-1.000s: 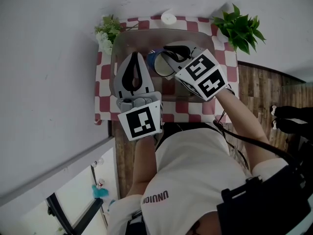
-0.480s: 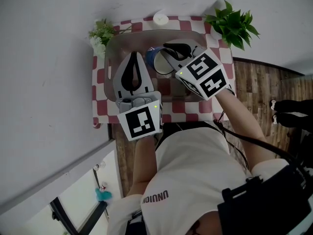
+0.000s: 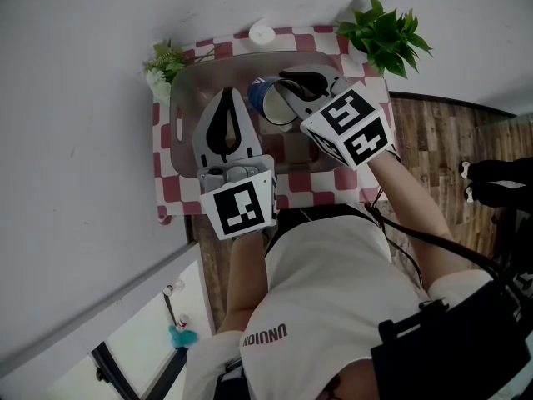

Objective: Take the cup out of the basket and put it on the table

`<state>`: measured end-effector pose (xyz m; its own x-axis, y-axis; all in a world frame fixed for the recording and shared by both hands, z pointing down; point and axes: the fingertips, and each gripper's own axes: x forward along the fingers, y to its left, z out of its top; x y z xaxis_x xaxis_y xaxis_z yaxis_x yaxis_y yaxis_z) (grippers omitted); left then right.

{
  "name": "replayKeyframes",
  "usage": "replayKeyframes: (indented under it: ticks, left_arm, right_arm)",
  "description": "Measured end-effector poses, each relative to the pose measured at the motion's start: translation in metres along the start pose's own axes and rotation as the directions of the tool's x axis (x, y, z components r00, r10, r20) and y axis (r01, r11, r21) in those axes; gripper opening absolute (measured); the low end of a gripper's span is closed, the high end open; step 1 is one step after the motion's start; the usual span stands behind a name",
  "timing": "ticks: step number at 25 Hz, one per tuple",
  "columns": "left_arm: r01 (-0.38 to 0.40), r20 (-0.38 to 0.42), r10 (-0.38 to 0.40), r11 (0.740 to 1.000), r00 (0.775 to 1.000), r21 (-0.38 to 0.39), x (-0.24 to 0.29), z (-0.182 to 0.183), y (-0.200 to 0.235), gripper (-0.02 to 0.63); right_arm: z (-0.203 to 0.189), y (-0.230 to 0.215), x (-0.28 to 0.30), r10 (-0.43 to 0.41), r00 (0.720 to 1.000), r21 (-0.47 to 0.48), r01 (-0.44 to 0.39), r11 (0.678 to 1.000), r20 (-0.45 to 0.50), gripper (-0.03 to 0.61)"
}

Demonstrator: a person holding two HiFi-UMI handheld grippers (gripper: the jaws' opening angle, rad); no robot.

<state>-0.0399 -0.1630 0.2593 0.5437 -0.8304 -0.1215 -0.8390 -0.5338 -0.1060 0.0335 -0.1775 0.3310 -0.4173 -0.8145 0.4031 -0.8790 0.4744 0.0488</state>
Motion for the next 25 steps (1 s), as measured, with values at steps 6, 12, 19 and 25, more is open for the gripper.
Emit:
replayKeyframes:
  ticks: [6, 12, 19, 25]
  left_arm:
    - [0.017, -0.003, -0.017, 1.000, 1.000, 0.020, 0.003, -0.001, -0.008, 0.011]
    - [0.029, 0.004, -0.029, 0.998, 1.000, -0.050, 0.006, 0.006, -0.019, 0.011]
    - [0.064, 0.016, -0.064, 0.997, 0.998, -0.038, 0.009, 0.007, -0.026, 0.011]
    - [0.109, 0.033, -0.109, 0.994, 0.994, 0.000, 0.015, 0.007, -0.035, 0.011]
  right_arm:
    - [0.000, -0.010, -0.011, -0.029, 0.999, 0.017, 0.028, 0.999, 0.016, 0.057]
    - [0.001, -0.017, -0.023, -0.060, 0.998, 0.037, 0.059, 0.998, 0.033, 0.057]
    - [0.006, -0.031, -0.039, -0.121, 0.990, 0.069, 0.116, 0.991, 0.067, 0.057]
    - [0.004, -0.042, -0.053, -0.168, 0.983, 0.089, 0.161, 0.983, 0.069, 0.057]
